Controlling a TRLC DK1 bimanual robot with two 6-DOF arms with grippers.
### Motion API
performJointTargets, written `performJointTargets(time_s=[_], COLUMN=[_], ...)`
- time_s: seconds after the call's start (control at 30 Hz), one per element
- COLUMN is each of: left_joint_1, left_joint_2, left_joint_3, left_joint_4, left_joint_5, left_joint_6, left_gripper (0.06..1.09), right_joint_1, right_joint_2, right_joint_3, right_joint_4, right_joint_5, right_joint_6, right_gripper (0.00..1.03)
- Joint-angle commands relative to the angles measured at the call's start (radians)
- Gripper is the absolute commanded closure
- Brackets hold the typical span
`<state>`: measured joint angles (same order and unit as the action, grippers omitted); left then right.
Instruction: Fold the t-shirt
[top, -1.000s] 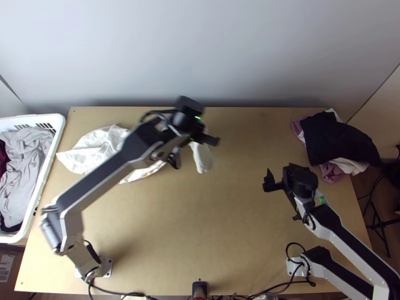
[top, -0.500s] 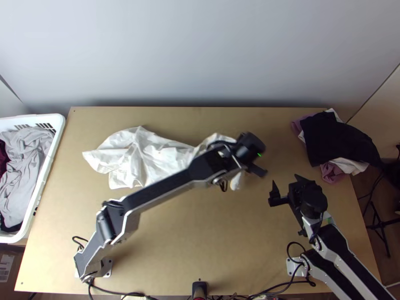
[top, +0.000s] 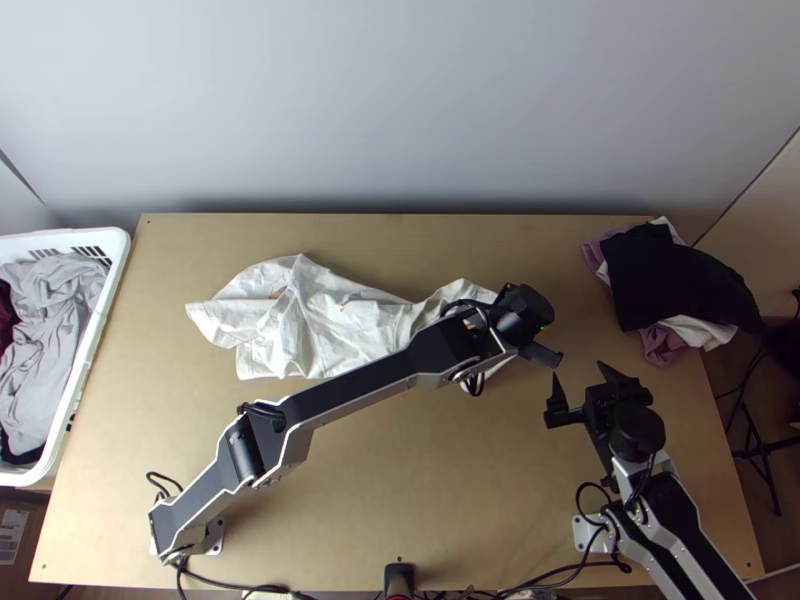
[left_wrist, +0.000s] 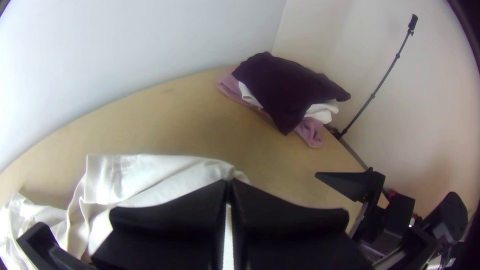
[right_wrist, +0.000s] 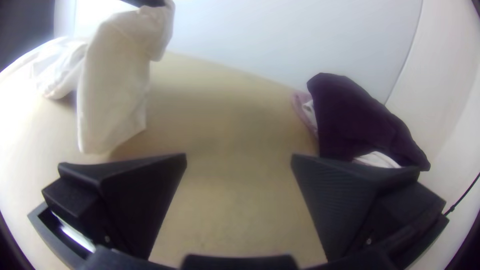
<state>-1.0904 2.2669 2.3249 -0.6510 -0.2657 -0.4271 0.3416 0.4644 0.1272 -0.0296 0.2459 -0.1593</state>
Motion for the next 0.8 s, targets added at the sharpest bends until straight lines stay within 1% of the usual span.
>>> performJointTargets(time_s=[0.0, 0.03, 0.07, 0.1, 0.17, 0.2, 0.43, 0.53, 0.6, 0.7, 0.77], left_joint_1=[0.003, 0.006, 0.012, 0.014, 0.018, 0.023, 0.127, 0.175, 0.198, 0.228, 0.259], left_joint_2=[0.037, 0.04, 0.048, 0.051, 0.057, 0.06, 0.063, 0.026, -0.014, -0.081, -0.107], left_joint_3=[0.008, 0.008, 0.008, 0.008, 0.007, 0.005, -0.016, -0.032, -0.067, -0.127, -0.139], left_joint_4=[0.031, 0.039, 0.048, 0.051, 0.048, 0.047, -0.015, -0.081, -0.141, -0.231, -0.3], left_joint_5=[-0.024, -0.023, -0.023, -0.023, -0.024, -0.024, -0.018, -0.013, 0.005, 0.005, 0.005], left_joint_6=[-0.019, -0.018, -0.018, -0.013, 0.005, 0.021, 0.03, 0.03, 0.037, 0.047, 0.048], left_gripper=[1.05, 1.04, 0.98, 0.79, 0.24, 0.1, 0.1, 0.1, 0.1, 0.1, 0.1], right_joint_1=[0.053, 0.053, 0.053, 0.053, 0.053, 0.053, 0.054, 0.063, 0.073, 0.094, 0.112], right_joint_2=[-0.035, -0.021, -0.004, 0.011, 0.014, 0.011, 0.01, 0.011, 0.025, 0.103, 0.2], right_joint_3=[-0.023, -0.023, -0.023, -0.02, -0.018, -0.017, -0.018, -0.015, -0.014, -0.001, 0.042], right_joint_4=[0.0, 0.014, 0.036, 0.05, 0.051, 0.048, 0.014, 0.014, 0.026, 0.085, 0.114], right_joint_5=[-0.013, -0.02, -0.022, -0.022, -0.02, -0.02, -0.022, -0.025, -0.036, -0.051, -0.051], right_joint_6=[0.047, 0.047, 0.041, 0.037, 0.032, 0.032, 0.049, 0.047, 0.052, 0.076, 0.129], right_gripper=[0.07, 0.07, 0.07, 0.07, 0.07, 0.07, 0.07, 0.07, 0.07, 0.07, 0.07])
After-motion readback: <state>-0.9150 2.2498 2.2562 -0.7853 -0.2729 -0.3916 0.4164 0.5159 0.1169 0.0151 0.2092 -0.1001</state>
